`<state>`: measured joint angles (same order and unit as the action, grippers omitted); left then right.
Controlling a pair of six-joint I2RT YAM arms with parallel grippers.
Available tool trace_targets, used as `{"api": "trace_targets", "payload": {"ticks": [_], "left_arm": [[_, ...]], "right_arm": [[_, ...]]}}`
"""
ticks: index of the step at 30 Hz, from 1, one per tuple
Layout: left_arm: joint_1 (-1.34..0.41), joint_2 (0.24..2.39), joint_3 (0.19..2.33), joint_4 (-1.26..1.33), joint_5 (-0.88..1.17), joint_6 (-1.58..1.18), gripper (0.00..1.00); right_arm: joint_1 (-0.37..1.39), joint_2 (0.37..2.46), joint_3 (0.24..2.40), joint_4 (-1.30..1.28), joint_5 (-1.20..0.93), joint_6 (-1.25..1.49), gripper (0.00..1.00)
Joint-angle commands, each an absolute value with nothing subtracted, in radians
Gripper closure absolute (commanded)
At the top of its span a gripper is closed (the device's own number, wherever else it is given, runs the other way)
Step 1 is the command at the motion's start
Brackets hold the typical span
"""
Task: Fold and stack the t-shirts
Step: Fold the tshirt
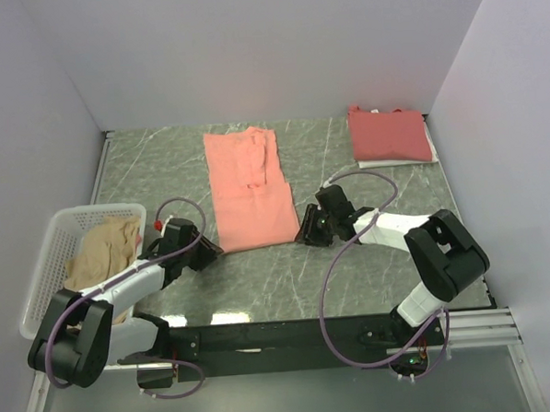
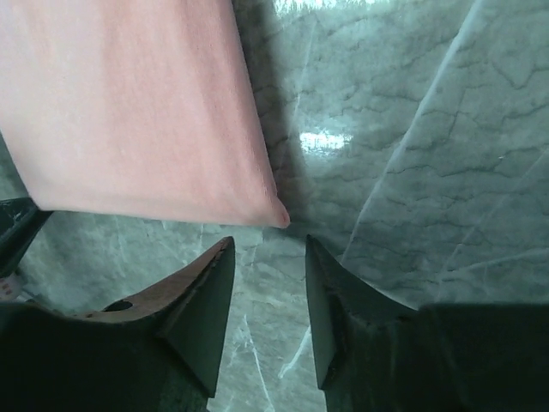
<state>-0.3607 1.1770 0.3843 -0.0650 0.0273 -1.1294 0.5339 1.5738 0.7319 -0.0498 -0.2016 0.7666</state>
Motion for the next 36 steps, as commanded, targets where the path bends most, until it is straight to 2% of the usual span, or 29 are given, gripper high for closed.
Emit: {"api": "trace_targets", "payload": {"ticks": [1,8,21,24,28,29,32,36], "left_arm": [[-0.364,1.19,0.351,0.046,0.061,-1.149,0.61],[-0.364,1.219,0.344,0.054,0.04,-1.141,0.61],[-0.365,1.266,0.353,0.064,0.052,-1.137,0.72],[-0.37,1.272,0.357,0.066,0.054,-1.141,0.78],[-0.377,1.273,0.357,0.081,0.063,-1.147,0.97],[-0.379,1.273,0.357,0.081,0.063,-1.147,0.99],[-0.394,1.258,0.367,0.057,0.048,-1.147,0.99],[-0.422,1.203,0.332,0.006,0.025,-1.178,0.99]], "right_arm": [[0.523,1.597,0.716,-0.002,-0.201,0.799,0.55],[0.519,1.62,0.699,0.058,-0.198,0.815,0.58],[0.515,1.661,0.706,0.101,-0.213,0.83,0.63],[0.515,1.667,0.712,0.104,-0.219,0.83,0.68],[0.514,1.672,0.713,0.109,-0.233,0.831,0.79],[0.514,1.671,0.713,0.11,-0.236,0.831,0.84],[0.514,1.658,0.698,0.11,-0.241,0.827,0.94],[0.515,1.611,0.646,0.123,-0.248,0.827,1.0]]}}
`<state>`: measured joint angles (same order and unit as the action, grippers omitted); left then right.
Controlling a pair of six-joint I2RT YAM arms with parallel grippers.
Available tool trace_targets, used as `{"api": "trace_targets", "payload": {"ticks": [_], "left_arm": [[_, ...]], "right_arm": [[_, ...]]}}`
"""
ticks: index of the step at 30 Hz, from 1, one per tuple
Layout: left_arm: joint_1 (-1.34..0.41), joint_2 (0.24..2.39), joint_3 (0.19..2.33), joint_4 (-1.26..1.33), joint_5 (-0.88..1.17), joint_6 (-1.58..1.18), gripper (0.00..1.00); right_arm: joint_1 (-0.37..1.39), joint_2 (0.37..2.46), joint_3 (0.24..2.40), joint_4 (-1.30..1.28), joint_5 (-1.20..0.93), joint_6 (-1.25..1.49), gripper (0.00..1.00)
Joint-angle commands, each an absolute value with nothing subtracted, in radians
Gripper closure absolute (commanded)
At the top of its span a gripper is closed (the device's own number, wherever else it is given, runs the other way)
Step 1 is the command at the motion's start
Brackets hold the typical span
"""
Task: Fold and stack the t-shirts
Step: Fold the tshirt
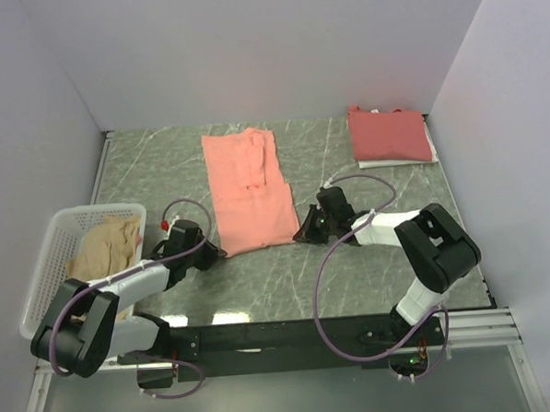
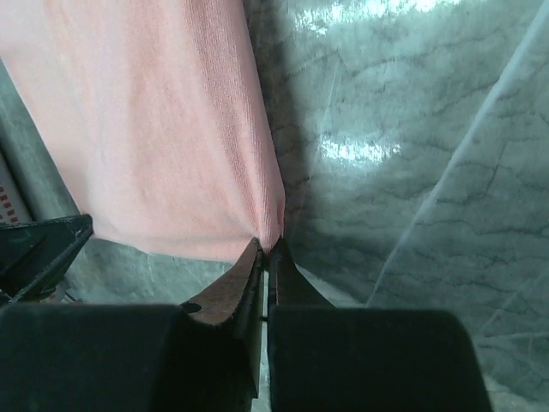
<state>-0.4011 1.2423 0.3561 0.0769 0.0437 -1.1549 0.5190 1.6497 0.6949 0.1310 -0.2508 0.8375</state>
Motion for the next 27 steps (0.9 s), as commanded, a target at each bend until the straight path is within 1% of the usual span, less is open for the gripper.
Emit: {"api": "trace_targets", "payload": {"ticks": [1,5,7,10,11,17,21,24,27], "left_arm": [[-0.432,1.175,0.322,0.003,0.022,-1.186,0.99],[-0.488,1.089,0.281,-0.051,0.003,-1.226,0.99],[-0.538,1.034,0.262,-0.09,-0.043,-1.259,0.99],[-0.619,0.951,0.242,-0.158,-0.089,-1.313,0.99],[-0.641,0.927,0.239,-0.176,-0.104,-1.33,0.99],[-0.836,0.736,0.186,-0.264,-0.198,-1.474,0.99],[-0.951,0.687,0.176,-0.305,-0.247,-1.54,0.99],[-0.994,0.68,0.213,-0.351,-0.285,-1.555,0.99],[-0.996,0.669,0.259,-0.377,-0.316,-1.543,0.99]], "right_arm": [[0.514,1.597,0.612,0.13,-0.252,0.828,1.0],[0.525,1.493,0.519,0.158,-0.256,0.847,1.0],[0.537,1.444,0.458,0.158,-0.242,0.854,1.0],[0.554,1.326,0.376,0.147,-0.226,0.877,1.0],[0.575,1.256,0.358,0.128,-0.206,0.884,1.0],[0.676,0.985,0.246,0.022,-0.114,0.952,1.0],[0.738,0.875,0.219,-0.044,-0.062,0.992,1.0],[0.756,0.824,0.239,-0.098,-0.041,0.996,1.0],[0.759,0.821,0.293,-0.15,-0.028,0.962,1.0]]}}
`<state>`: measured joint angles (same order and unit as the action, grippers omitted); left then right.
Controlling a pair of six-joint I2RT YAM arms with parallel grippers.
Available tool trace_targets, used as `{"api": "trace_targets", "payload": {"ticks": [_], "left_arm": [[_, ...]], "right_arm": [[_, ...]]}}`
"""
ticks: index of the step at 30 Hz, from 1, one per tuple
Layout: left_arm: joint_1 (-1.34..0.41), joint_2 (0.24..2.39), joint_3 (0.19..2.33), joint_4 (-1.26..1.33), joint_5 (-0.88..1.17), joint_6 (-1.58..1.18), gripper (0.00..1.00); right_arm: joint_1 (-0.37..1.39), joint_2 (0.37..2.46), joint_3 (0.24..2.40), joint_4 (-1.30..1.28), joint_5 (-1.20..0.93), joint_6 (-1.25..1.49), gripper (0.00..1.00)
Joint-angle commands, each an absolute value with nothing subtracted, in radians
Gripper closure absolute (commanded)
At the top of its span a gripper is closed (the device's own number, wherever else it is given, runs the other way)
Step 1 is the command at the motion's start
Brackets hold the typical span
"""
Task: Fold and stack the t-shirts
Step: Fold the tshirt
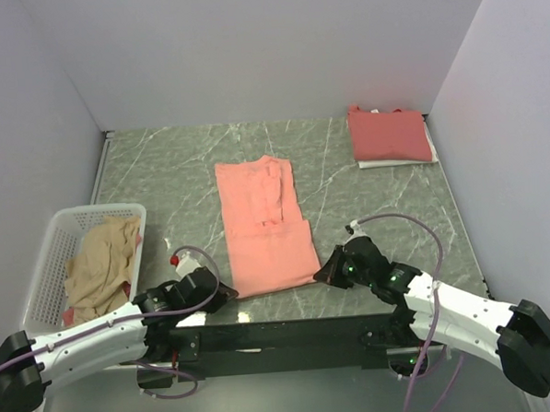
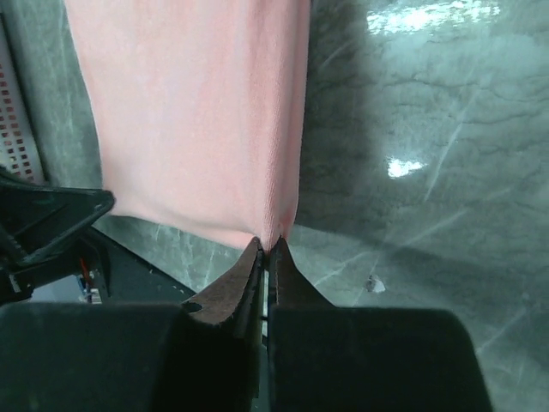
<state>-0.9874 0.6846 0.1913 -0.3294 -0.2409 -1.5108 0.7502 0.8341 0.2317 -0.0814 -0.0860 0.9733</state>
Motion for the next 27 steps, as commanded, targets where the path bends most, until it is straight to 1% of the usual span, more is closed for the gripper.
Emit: {"api": "trace_targets", "payload": {"ticks": [1,5,8,9,13,18,23,27], "left_arm": [[-0.996,0.666,0.27,-0.377,-0.325,-1.537,0.99],[-0.963,0.707,0.38,-0.379,-0.354,-1.473,1.0],[-0.887,0.774,0.454,-0.356,-0.319,-1.392,0.99],[-0.832,0.79,0.469,-0.344,-0.302,-1.349,1.0],[-0.689,0.883,0.535,-0.29,-0.181,-1.252,1.0],[-0.536,1.033,0.681,-0.258,-0.091,-1.14,1.0],[-0.443,1.198,0.849,-0.233,-0.011,-1.078,1.0],[-0.37,1.374,0.969,-0.224,0.049,-1.045,1.0]], "right_arm": [[0.759,0.828,0.334,-0.166,-0.015,0.95,1.0],[0.758,0.899,0.461,-0.264,0.035,0.893,1.0],[0.747,0.969,0.569,-0.305,0.063,0.85,1.0],[0.742,0.989,0.615,-0.308,0.064,0.833,1.0],[0.697,1.136,0.731,-0.313,0.029,0.779,0.99],[0.615,1.287,0.917,-0.33,-0.029,0.712,1.0],[0.529,1.455,1.089,-0.36,-0.095,0.652,1.0],[0.476,1.598,1.279,-0.394,-0.143,0.611,1.0]]}}
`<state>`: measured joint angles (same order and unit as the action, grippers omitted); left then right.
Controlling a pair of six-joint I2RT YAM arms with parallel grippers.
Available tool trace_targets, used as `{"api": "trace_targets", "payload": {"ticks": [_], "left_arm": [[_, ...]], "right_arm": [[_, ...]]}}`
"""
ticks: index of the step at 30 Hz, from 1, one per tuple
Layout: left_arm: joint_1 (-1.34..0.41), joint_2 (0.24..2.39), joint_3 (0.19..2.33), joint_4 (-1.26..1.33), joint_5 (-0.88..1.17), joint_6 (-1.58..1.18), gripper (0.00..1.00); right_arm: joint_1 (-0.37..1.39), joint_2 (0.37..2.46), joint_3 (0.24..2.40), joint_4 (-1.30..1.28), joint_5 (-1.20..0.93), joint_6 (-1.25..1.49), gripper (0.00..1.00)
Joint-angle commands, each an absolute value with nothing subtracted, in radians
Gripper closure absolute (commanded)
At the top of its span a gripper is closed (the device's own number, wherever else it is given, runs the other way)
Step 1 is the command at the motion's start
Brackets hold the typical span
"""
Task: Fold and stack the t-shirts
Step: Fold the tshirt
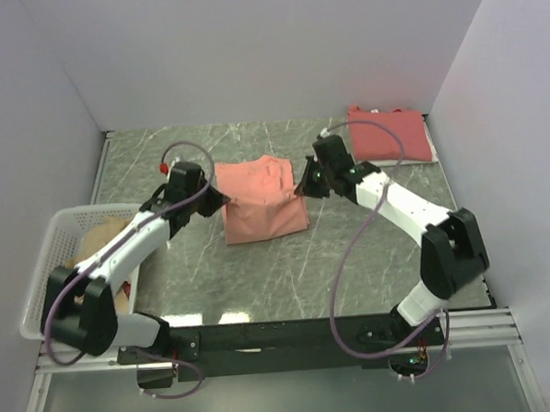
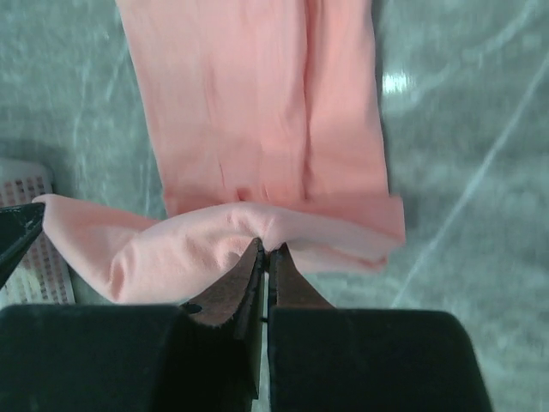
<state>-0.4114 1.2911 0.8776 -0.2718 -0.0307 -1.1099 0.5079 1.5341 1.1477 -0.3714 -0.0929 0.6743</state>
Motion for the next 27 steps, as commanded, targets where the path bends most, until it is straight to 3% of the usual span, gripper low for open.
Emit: {"api": "trace_targets", "payload": {"ticks": [1,10,21,23,26,27], "left_arm": [[-0.356,1.406,0.995,-0.222,0.058,-1.04,1.0],[-0.239,1.732,1.313,-0.229,0.147,-1.023,1.0],[-0.141,1.995,1.497,-0.186,0.222,-1.026,1.0],[-0.137,2.014,1.503,-0.154,0.239,-1.025,1.0],[-0.126,2.026,1.48,-0.097,0.253,-1.028,0.99],[-0.115,2.022,1.471,-0.08,0.253,-1.029,0.99]], "right_arm": [[0.456,1.658,1.316,-0.408,-0.159,0.604,1.0],[0.361,2.04,1.735,-0.462,-0.282,0.548,1.0],[0.308,2.397,2.23,-0.497,-0.383,0.518,0.99],[0.304,2.44,2.261,-0.471,-0.402,0.518,0.94],[0.302,2.45,2.264,-0.407,-0.413,0.512,0.71],[0.302,2.45,2.266,-0.397,-0.407,0.509,0.58]]}}
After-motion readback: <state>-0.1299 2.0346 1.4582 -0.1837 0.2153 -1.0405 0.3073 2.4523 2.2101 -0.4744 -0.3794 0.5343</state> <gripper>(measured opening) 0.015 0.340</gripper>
